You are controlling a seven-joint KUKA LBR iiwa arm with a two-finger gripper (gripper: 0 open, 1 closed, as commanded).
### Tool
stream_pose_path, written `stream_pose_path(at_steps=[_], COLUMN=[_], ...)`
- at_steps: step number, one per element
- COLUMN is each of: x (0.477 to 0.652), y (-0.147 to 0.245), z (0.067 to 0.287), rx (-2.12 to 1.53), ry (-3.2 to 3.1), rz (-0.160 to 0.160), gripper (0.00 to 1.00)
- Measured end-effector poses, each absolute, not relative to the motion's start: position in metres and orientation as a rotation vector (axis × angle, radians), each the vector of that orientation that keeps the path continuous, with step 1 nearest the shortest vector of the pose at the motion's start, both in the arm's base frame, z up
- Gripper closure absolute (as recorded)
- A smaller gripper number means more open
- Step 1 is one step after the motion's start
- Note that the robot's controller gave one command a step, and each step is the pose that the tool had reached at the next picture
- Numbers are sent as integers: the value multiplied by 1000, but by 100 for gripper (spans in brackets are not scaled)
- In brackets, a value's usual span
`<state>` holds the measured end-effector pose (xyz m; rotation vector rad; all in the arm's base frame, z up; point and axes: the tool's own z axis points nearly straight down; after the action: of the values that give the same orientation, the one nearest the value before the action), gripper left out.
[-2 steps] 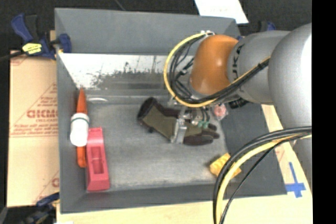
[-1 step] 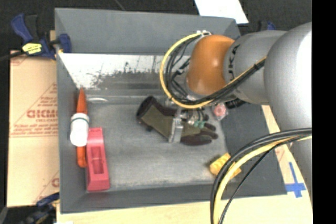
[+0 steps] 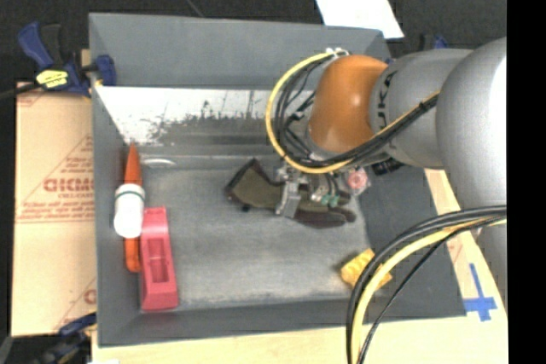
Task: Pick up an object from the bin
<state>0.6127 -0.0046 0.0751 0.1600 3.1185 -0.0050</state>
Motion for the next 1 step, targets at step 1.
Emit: stream_pose_path(at_steps=[1], x=[613], y=[-5], z=[75], rx=[159], ry=[3118], rz=[-5], gripper=[100])
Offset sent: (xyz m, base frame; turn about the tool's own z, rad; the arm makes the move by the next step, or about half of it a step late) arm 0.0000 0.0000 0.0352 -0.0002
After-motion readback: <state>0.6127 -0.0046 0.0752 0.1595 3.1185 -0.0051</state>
